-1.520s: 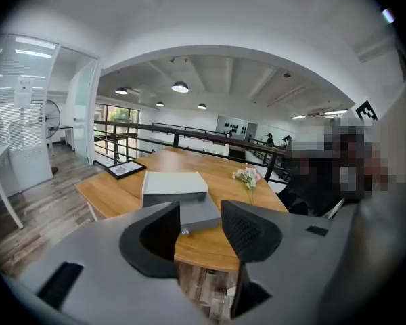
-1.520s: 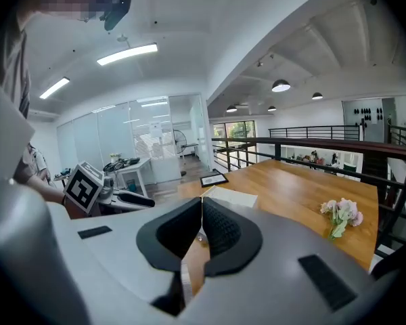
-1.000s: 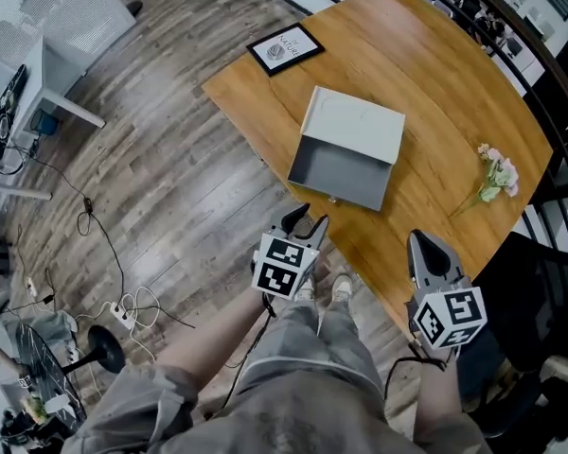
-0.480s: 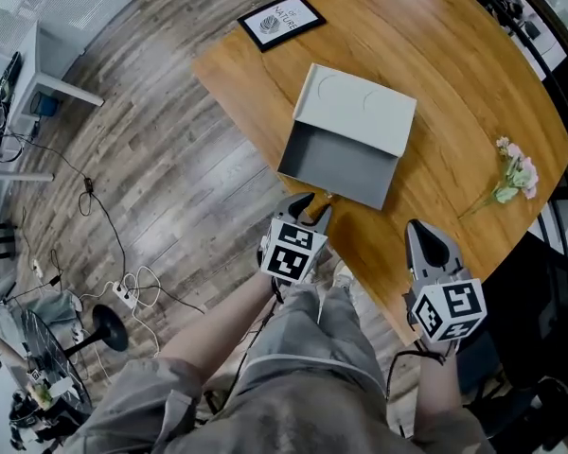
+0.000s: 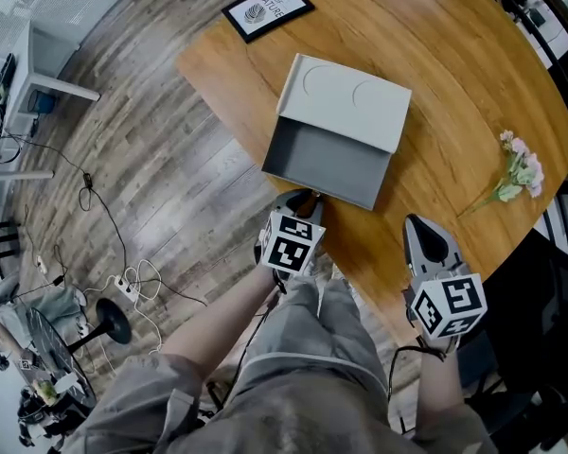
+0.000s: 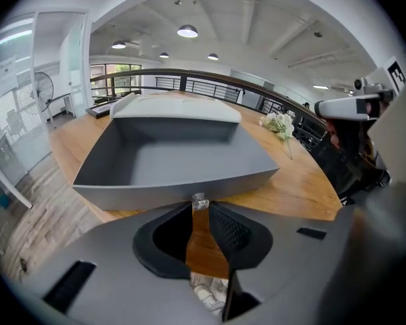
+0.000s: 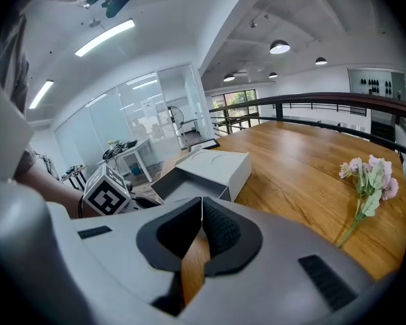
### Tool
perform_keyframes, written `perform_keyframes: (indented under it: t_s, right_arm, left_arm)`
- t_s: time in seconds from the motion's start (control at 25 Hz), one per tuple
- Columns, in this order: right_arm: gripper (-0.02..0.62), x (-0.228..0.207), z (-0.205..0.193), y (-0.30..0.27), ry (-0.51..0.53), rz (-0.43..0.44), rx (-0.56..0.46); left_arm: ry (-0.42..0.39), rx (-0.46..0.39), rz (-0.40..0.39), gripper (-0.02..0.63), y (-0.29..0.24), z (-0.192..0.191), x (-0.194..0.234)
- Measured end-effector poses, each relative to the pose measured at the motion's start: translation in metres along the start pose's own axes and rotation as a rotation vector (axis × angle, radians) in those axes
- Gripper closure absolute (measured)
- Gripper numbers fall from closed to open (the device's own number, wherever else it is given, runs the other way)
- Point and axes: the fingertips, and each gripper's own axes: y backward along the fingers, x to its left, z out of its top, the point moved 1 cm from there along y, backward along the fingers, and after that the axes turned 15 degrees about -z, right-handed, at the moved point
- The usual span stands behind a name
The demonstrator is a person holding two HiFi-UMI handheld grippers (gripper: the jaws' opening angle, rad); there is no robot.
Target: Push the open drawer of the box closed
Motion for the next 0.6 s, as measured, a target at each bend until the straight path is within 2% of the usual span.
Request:
perform_keyframes:
  t_s: [0.24,0.4,0.6]
  right_arm:
    - [0.563,-0.009,0.000,-0.004,-0.011,0.009,0.002]
    - [0.563,-0.016,0.003,-0.006,-0.015,0.010,0.001]
    - [0.563,-0.022,0.005,-0.007,-0.023,0.005,0.006]
  left_arm:
    - [0.010,-0.028,0.034,0.526,0.003,0.002,-0.001]
    - [0.006,-0.061,0.039,0.528,0.002,0.016,-0.005]
    - [0.017,-0.060,0.045,0.527,0.000,0.028,0.004]
